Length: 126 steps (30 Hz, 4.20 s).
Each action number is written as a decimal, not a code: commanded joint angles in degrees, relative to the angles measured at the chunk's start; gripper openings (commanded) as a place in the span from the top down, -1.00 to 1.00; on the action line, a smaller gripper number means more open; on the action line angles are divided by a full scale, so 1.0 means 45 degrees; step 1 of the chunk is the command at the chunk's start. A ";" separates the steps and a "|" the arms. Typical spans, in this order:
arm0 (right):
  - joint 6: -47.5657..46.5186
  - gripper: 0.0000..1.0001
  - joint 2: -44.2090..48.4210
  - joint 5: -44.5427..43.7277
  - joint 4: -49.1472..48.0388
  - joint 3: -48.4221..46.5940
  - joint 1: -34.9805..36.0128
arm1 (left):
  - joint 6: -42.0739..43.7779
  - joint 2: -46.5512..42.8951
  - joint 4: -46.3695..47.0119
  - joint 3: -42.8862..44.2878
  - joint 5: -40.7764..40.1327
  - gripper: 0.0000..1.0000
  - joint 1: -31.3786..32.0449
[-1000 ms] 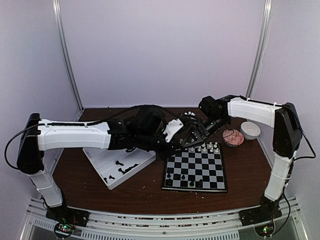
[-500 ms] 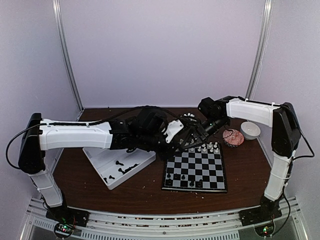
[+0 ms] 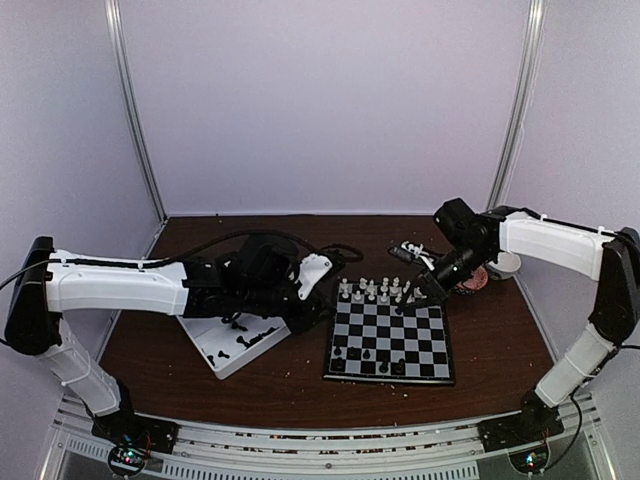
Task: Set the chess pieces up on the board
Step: Place the pawn at e7, then pick up the rook from the storage box.
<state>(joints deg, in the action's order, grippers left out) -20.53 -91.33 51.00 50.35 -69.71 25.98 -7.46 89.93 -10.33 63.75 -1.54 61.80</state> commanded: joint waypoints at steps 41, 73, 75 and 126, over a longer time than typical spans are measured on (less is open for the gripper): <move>-0.2654 0.92 -0.0745 -0.8190 -0.2524 0.1880 0.5468 | -0.3577 -0.0221 0.1650 -0.1497 -0.1708 0.28 -0.1683; -0.1921 0.43 0.1532 -0.7003 -0.1249 0.0855 0.4259 | -0.4795 -0.1439 -0.3256 -0.0962 -0.3063 0.23 -0.1839; -0.1771 0.43 0.1923 -0.6529 -0.1336 0.1009 0.3651 | -0.5359 -0.1722 -0.4648 -0.0951 -0.3060 0.23 -0.1974; -0.1726 0.45 0.2640 -0.5360 -0.2360 0.2376 0.1325 | 0.8626 0.1619 -0.7664 0.0256 0.2844 0.23 -0.5530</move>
<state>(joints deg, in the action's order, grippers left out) -28.12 -79.31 25.78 39.27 -59.57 32.32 27.00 93.34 -44.73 62.92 10.09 37.41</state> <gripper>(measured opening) 0.276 0.387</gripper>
